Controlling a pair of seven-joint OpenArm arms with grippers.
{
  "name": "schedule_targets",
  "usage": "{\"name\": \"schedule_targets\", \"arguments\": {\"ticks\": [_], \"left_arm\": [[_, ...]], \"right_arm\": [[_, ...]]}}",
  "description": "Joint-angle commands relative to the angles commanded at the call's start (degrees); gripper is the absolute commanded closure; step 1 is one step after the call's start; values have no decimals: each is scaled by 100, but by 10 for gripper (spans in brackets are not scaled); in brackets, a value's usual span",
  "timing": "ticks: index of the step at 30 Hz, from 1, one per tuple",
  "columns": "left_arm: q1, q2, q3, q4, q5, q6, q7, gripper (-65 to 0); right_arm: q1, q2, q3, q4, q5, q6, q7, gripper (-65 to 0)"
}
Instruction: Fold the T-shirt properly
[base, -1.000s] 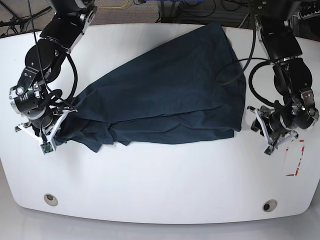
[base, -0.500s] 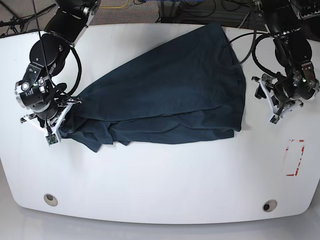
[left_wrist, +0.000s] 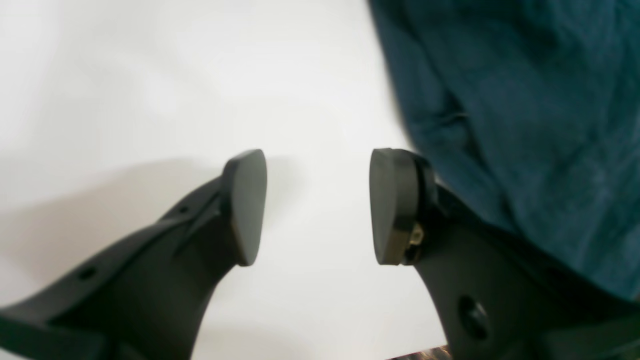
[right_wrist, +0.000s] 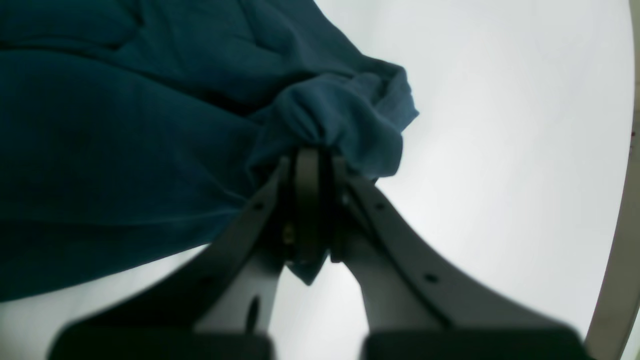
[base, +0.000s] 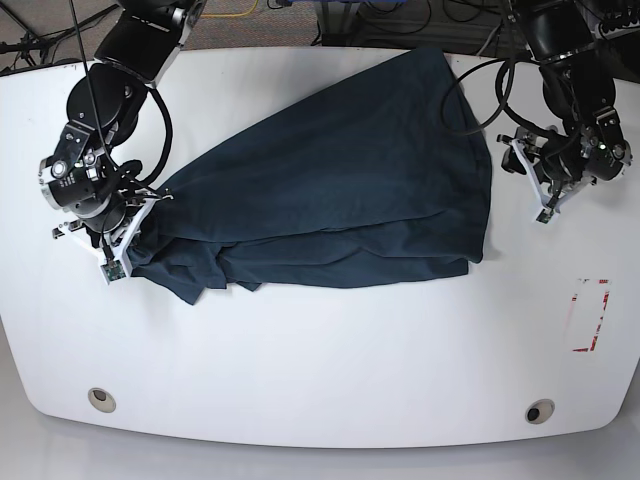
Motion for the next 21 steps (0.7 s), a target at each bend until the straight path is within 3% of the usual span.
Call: {"name": "schedule_targets", "arguments": {"ticks": [12, 21], "left_arm": [[-114, 536, 0, -352, 0, 0, -141, -311], [-273, 598, 9, -1231, -352, 0, -466, -310]], "right_arm": [[9, 0, 0, 0, 0, 0, 0, 0], [0, 0, 0, 0, 0, 0, 0, 0]]}}
